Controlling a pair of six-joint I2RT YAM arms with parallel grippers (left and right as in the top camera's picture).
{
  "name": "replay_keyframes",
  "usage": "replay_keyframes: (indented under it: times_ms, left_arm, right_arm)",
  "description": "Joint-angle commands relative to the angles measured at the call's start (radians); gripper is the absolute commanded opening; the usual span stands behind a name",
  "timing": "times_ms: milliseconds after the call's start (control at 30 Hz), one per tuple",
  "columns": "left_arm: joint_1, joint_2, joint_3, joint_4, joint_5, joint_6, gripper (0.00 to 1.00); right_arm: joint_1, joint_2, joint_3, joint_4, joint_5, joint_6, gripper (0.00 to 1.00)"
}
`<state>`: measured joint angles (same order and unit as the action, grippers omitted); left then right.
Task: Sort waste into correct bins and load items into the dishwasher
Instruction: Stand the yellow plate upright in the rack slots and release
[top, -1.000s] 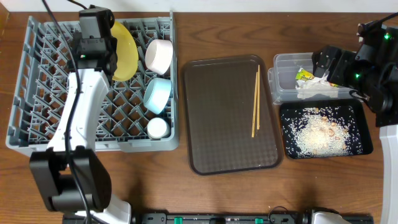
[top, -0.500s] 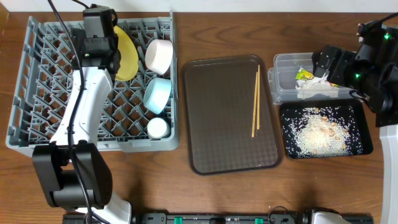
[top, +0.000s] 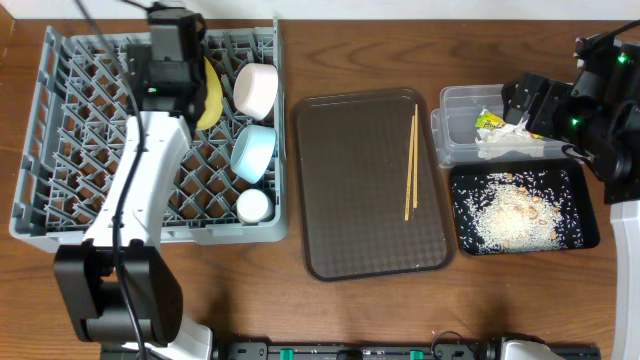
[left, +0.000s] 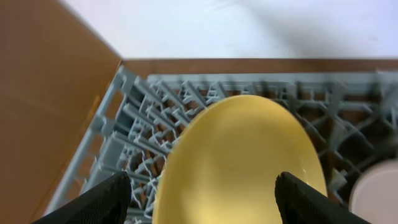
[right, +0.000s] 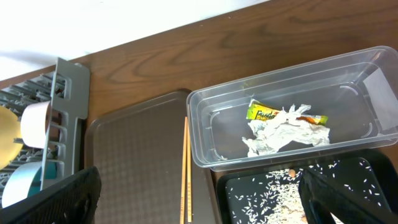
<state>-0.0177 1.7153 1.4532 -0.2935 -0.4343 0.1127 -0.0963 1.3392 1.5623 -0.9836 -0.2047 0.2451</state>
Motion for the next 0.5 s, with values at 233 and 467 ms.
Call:
replay_keyframes:
  times_ms: [233,467]
  left_arm:
    - [0.283,-0.096,0.011,-0.082,0.723,-0.348,0.71]
    - [0.315,-0.052,0.009,-0.192,0.838,-0.362,0.68]
  right_arm:
    - [-0.007,0.004,0.006,-0.002,0.006,0.009,0.99]
    - [-0.007,0.004,0.006,-0.002,0.006,0.009,0.99]
